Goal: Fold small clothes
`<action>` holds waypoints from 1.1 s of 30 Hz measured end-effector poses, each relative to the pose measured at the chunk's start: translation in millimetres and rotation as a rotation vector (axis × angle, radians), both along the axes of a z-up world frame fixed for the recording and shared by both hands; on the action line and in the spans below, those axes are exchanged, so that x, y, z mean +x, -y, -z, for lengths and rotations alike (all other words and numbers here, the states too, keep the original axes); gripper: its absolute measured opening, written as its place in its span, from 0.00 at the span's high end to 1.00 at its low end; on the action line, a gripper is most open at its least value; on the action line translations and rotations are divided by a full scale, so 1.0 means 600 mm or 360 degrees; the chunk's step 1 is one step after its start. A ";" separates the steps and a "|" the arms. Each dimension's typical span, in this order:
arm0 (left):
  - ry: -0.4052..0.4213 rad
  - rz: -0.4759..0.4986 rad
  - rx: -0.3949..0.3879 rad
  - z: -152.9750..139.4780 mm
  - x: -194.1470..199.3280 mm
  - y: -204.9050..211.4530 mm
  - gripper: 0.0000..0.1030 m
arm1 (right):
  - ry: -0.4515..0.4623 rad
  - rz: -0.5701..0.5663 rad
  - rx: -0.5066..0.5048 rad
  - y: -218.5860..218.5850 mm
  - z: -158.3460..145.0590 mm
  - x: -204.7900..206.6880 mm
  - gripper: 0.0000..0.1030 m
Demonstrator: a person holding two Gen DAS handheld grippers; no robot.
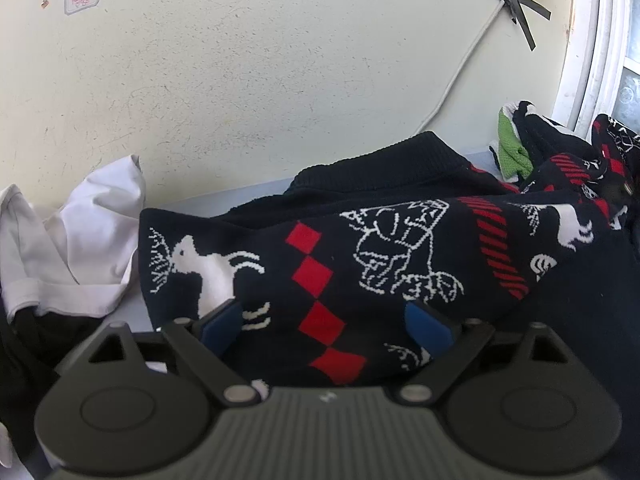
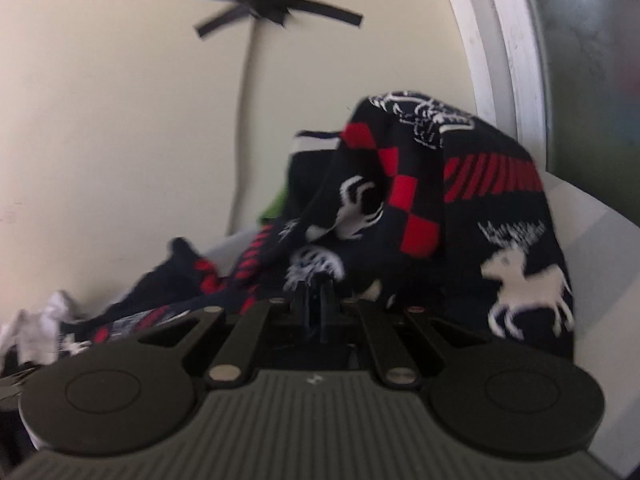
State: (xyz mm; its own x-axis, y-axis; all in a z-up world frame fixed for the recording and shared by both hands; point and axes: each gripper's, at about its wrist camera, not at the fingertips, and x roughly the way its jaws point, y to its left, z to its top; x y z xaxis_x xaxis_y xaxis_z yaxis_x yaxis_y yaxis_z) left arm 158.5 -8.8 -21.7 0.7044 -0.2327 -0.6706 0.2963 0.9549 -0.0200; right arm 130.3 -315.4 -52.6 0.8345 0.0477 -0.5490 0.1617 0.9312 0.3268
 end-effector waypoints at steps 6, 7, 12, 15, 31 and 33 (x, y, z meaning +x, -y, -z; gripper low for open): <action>-0.0004 0.0007 -0.0010 0.000 0.000 0.001 0.08 | 0.0287 -0.0067 -0.0123 -0.030 -0.072 0.048 0.93; -0.0005 0.0008 -0.0013 0.000 0.000 0.001 0.08 | 0.0382 -0.0091 -0.0106 -0.033 -0.087 0.042 0.93; -0.0006 0.0013 -0.0005 -0.001 0.000 0.001 0.08 | 0.0430 -0.0105 -0.0330 -0.056 -0.080 0.006 0.93; -0.0007 0.0015 -0.0005 -0.001 0.000 0.001 0.07 | 0.0294 -0.0078 -0.0307 -0.028 -0.031 -0.020 0.93; -0.0010 0.0023 0.0007 -0.001 0.001 0.002 0.06 | 0.0364 -0.0058 -0.0651 -0.019 -0.117 -0.061 0.73; -0.0010 0.0022 0.0007 -0.001 0.002 0.002 0.06 | 0.0344 -0.0267 -0.0807 -0.059 -0.126 -0.041 0.60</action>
State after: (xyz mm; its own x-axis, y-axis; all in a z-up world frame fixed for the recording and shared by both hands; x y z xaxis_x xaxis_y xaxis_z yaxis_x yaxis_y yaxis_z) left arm 159.5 -10.1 -21.2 0.6968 -0.2392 -0.6762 0.3093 0.9508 -0.0176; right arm 105.7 -280.1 23.1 0.9340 -0.0355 -0.3556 -0.0226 0.9872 -0.1579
